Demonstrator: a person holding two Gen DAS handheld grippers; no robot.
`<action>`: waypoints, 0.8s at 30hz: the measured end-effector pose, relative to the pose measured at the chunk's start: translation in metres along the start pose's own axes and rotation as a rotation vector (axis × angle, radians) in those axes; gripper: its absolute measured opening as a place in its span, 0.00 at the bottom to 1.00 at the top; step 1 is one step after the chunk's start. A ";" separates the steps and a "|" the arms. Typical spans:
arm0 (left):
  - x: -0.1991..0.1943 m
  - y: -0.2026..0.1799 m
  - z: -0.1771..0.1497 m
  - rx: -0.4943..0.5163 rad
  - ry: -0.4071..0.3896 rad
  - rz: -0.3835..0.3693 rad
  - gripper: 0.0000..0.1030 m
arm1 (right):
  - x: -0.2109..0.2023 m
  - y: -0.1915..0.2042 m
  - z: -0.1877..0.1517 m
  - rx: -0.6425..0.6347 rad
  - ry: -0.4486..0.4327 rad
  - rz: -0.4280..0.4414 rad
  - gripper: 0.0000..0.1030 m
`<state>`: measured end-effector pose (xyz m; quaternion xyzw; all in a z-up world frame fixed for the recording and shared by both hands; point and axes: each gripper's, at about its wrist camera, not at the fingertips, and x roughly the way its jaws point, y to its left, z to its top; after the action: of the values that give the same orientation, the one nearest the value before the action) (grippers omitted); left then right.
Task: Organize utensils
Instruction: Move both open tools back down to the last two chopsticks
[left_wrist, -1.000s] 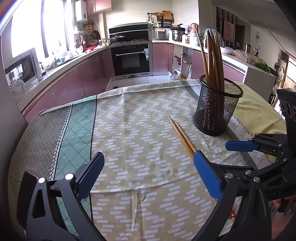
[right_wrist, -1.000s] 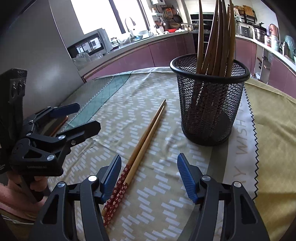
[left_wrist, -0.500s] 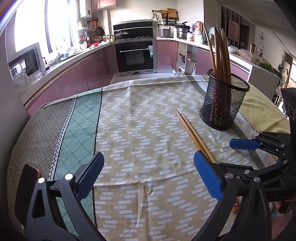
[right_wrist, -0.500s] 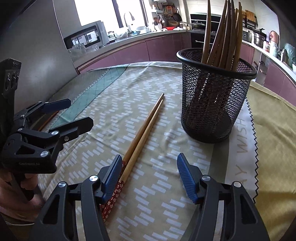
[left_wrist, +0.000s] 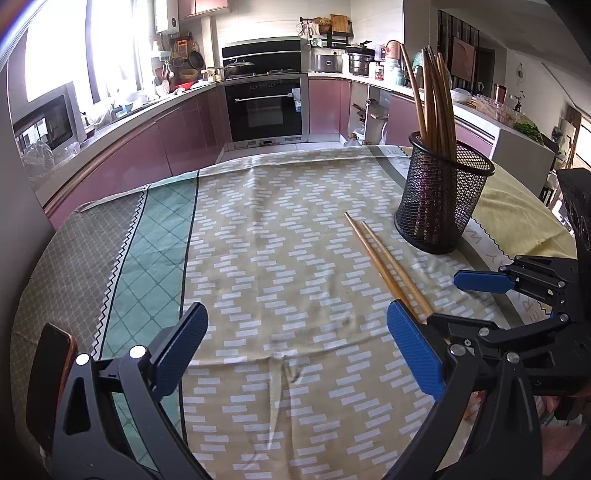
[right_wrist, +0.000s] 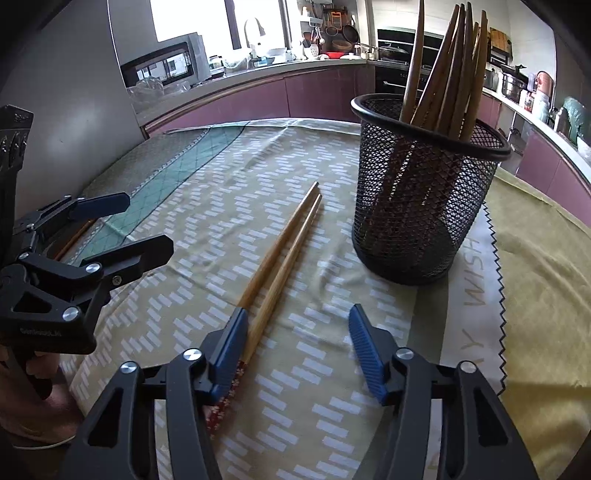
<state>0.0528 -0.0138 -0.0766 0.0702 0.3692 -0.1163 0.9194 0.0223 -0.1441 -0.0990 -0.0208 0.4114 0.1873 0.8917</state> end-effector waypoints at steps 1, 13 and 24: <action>0.000 -0.001 0.000 0.002 0.001 -0.001 0.93 | 0.000 -0.002 0.000 0.007 0.001 -0.001 0.47; 0.002 -0.005 -0.001 0.016 0.009 -0.017 0.93 | 0.008 -0.005 0.013 -0.016 0.021 -0.007 0.38; 0.017 -0.025 0.004 0.071 0.057 -0.073 0.84 | 0.012 -0.019 0.022 0.035 0.018 0.031 0.08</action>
<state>0.0606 -0.0413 -0.0869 0.0926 0.3933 -0.1609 0.9005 0.0520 -0.1538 -0.0955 -0.0007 0.4229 0.1939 0.8852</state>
